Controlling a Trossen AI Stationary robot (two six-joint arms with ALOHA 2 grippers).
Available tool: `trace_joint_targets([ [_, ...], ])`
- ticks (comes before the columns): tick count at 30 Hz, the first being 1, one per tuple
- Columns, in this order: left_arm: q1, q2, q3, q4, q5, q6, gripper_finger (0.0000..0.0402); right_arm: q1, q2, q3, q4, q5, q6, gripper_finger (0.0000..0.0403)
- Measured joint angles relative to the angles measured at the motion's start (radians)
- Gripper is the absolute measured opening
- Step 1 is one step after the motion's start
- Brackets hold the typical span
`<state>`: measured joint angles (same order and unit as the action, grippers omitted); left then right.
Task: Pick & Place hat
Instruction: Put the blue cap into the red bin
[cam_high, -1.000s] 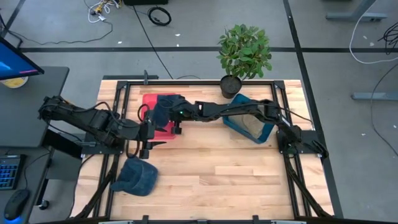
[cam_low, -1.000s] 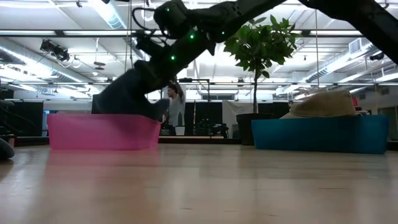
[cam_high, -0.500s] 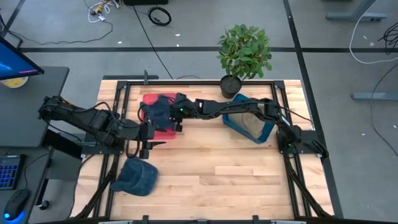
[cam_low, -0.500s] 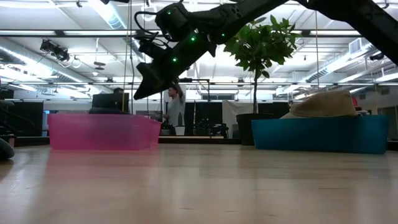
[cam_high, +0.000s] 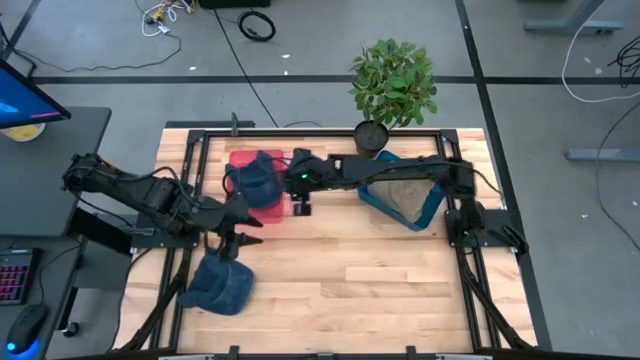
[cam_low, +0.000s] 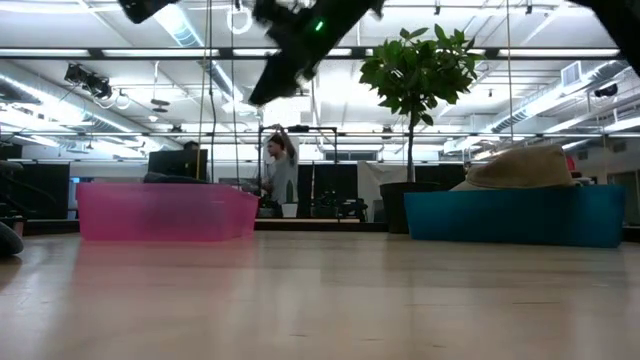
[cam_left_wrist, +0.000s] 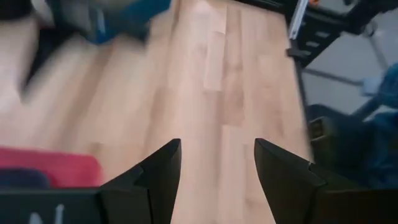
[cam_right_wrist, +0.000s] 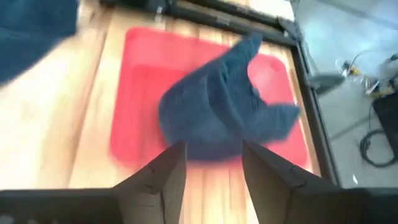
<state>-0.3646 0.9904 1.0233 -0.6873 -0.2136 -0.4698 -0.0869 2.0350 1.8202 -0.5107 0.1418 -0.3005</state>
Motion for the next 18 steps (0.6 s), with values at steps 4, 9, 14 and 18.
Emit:
trace_joint_targets([
  [4,-0.048,0.02,0.0,-0.03,0.001,-0.163,0.0206,0.003,-0.097,0.0,-0.131,0.001,0.024,0.0148],
  [9,-0.104,0.082,0.0,-0.154,0.003,-0.466,0.0206,0.003,-0.182,0.0,-0.197,0.0,0.102,0.0139],
  [14,-0.189,0.195,0.0,-0.283,0.002,-0.842,0.0206,0.002,-0.197,0.0,-0.223,0.0,0.124,0.0139],
  [18,-0.249,0.291,0.0,-0.314,0.042,-1.033,0.0206,0.001,-0.193,0.0,-0.226,0.0,0.109,0.0139],
])
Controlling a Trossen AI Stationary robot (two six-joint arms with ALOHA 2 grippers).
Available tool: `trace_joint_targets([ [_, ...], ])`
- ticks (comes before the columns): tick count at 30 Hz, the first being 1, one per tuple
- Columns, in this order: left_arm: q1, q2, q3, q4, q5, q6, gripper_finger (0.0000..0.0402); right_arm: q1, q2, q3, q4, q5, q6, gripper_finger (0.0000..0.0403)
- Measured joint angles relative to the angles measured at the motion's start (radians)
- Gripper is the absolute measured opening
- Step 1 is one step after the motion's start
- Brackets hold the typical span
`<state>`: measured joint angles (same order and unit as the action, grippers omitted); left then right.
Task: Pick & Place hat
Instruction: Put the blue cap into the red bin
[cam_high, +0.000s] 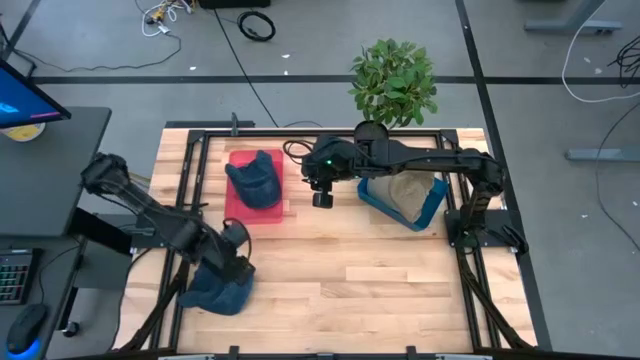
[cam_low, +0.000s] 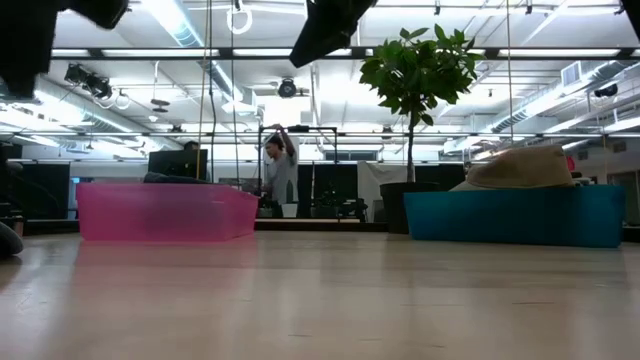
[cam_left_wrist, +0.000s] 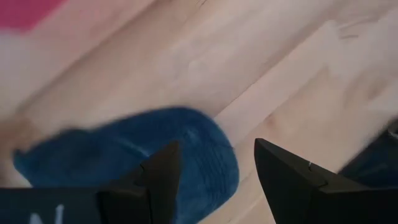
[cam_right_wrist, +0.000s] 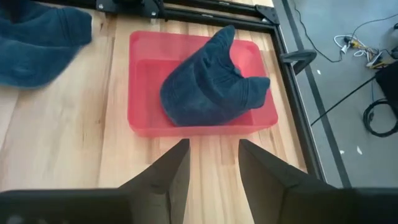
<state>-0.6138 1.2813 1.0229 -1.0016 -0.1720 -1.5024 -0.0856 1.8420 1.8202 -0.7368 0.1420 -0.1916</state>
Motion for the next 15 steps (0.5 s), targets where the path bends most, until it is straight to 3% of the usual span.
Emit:
trace_joint_targets([
  [15,-0.189,0.232,0.0,-0.03,0.102,-0.564,0.0206,0.0,0.002,0.0,-0.071,0.0,0.015,0.0139],
])
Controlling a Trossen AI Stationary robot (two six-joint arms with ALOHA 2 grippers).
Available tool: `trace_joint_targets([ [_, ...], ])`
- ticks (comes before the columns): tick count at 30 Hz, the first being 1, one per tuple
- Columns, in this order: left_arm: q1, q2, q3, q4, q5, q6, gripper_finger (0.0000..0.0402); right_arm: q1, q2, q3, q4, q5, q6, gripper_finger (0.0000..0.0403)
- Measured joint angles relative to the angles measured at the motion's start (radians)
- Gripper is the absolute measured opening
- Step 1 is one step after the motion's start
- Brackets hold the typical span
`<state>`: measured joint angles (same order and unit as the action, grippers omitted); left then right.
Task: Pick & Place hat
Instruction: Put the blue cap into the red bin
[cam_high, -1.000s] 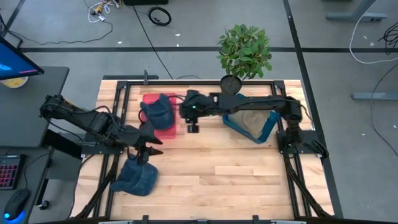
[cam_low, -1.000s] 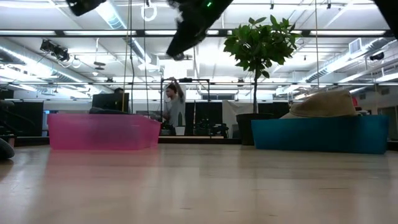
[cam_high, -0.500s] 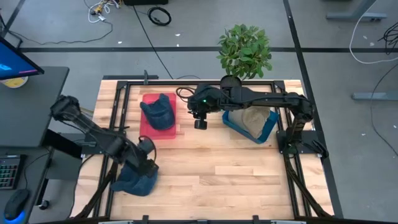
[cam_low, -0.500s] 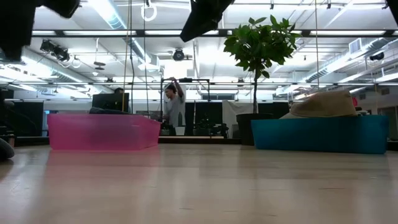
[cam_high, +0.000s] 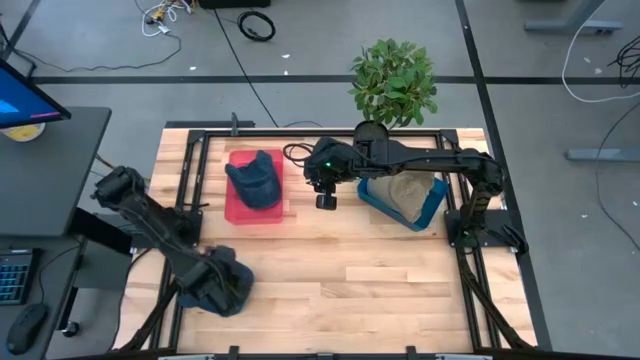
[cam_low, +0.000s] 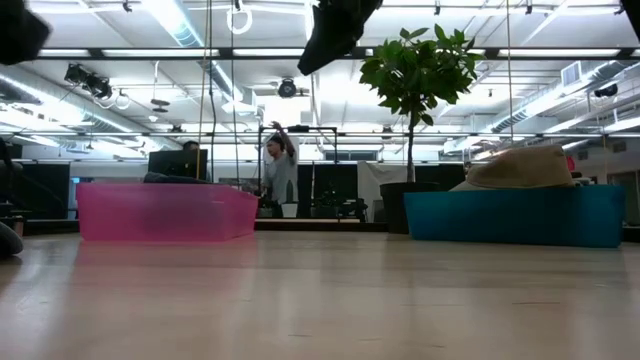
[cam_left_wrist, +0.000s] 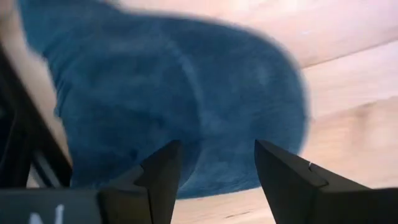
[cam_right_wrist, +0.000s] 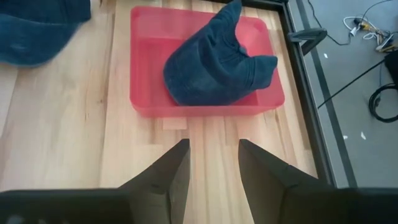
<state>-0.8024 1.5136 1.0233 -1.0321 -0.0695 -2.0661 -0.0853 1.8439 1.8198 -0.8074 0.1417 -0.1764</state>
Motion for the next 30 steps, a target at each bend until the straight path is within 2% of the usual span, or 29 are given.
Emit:
trace_joint_targets([
  [6,-0.061,0.061,0.0,-0.001,0.023,-0.141,0.0206,0.0,0.0,0.0,-0.001,0.0,0.0,0.0139],
  [13,-0.084,0.109,0.0,0.0,0.021,-0.147,0.0196,0.0,0.0,0.0,0.0,0.0,0.0,0.0139],
  [17,-0.084,0.111,0.0,0.002,0.019,-0.116,0.0146,0.0,0.0,0.0,-0.001,0.0,0.0,0.0139],
  [23,-0.079,0.111,0.0,0.01,0.013,-0.039,0.0022,0.0,0.0,0.0,-0.001,0.0,0.0,0.0139],
  [30,-0.032,0.093,0.037,0.008,0.006,0.096,0.0011,0.0,0.0,0.0,-0.001,0.0,0.0,0.0139],
])
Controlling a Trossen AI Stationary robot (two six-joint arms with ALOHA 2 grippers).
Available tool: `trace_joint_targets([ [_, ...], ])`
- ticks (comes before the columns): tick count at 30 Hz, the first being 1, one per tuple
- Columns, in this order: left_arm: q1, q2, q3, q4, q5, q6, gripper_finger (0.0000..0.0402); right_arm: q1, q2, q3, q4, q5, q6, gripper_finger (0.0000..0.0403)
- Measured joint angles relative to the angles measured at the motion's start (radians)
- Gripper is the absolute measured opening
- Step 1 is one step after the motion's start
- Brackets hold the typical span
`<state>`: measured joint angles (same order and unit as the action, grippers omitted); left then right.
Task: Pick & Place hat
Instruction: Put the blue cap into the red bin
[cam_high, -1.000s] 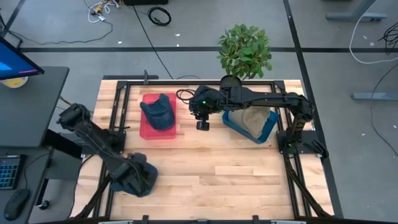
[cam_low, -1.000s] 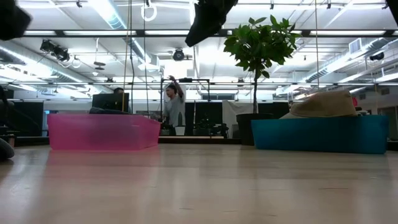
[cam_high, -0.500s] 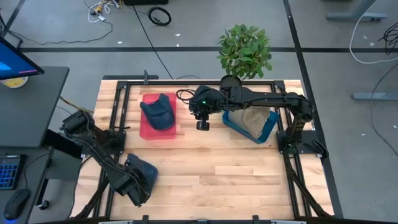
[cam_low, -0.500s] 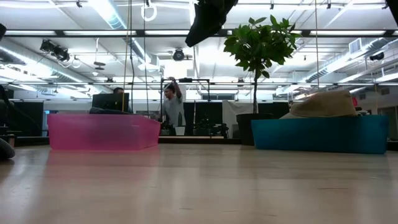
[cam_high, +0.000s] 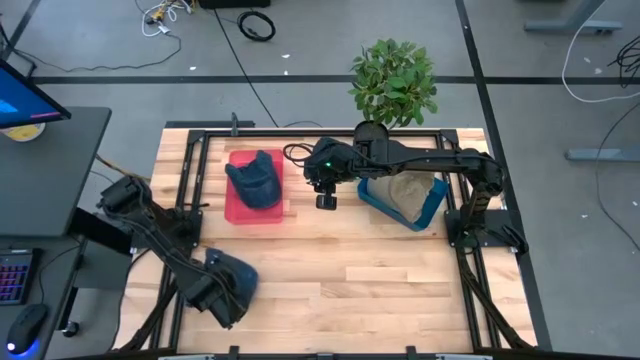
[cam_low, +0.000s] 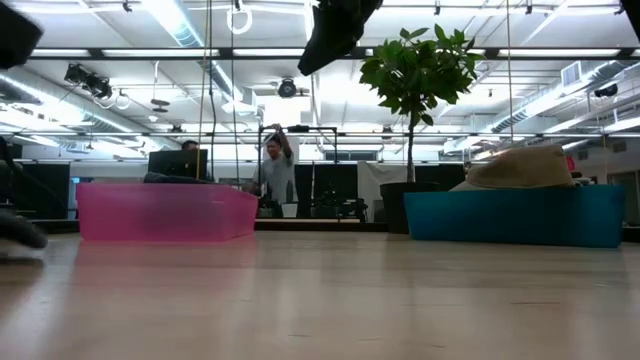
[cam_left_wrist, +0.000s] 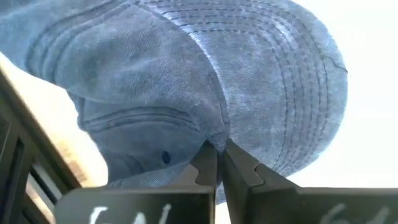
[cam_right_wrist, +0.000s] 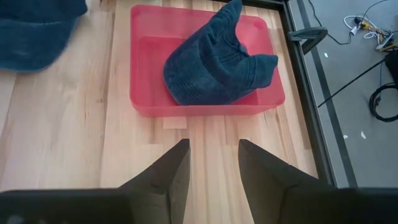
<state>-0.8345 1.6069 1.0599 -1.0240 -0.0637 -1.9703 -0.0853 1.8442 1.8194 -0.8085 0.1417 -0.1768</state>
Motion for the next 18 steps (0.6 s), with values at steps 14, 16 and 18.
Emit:
trace_joint_targets([
  [14,0.192,-0.004,0.283,-0.521,-0.086,0.608,0.0007,0.0,0.0,0.0,-0.119,0.0,0.011,0.0139],
  [16,0.23,-0.005,0.307,-0.546,-0.136,0.726,0.0009,0.0,0.0,0.0,-0.151,0.0,0.027,0.0139],
  [18,0.268,-0.015,0.311,-0.534,-0.188,0.923,0.0009,0.0,0.001,0.0,-0.16,0.0,0.056,0.0139],
])
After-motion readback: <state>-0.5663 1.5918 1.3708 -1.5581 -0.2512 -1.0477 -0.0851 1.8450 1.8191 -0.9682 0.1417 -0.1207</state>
